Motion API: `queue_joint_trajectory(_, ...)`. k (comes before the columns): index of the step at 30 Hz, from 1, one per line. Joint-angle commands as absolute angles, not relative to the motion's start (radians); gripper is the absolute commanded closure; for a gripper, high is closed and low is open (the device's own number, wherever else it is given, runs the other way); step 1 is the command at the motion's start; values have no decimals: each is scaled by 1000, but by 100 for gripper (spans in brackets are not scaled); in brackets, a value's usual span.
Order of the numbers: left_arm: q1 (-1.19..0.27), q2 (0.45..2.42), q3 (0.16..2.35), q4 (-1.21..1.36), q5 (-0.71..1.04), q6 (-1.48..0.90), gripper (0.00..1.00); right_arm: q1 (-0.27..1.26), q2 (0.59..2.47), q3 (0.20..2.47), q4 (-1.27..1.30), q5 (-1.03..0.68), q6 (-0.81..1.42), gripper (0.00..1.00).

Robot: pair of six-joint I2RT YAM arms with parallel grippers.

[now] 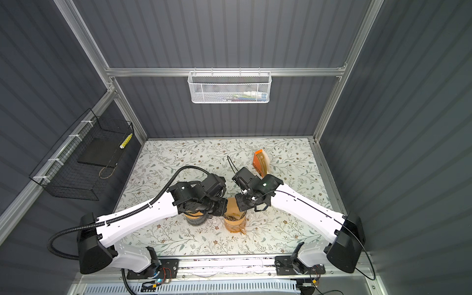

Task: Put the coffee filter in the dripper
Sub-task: 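Press the filter down into the glass dripper with both grippers, then open both grippers and lift them away from the dripper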

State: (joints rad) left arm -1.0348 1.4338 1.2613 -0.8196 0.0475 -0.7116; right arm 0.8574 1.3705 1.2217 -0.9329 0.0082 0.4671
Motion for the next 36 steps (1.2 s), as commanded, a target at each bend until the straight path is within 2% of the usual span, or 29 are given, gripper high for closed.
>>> queue_joint_trajectory(1, -1041, 1440, 1247, -818, 48, -709, 91, 862, 1382, 1212, -935, 28, 462, 94)
queue_joint_trajectory(24, -1041, 1397, 1314, -811, 30, -712, 91, 863, 1344, 1279, -965, 22, 470, 93)
queue_joint_trajectory(29, -1041, 1365, 1326, -800, -24, -728, 90, 862, 1325, 1304, -971, 34, 479, 93)
queue_joint_trajectory(33, -1036, 1321, 1354, -796, -168, -735, 83, 861, 1295, 1324, -975, 58, 481, 92)
queue_joint_trajectory(36, -1005, 1299, 1382, -793, -265, -730, 62, 847, 1271, 1335, -968, 94, 471, 89)
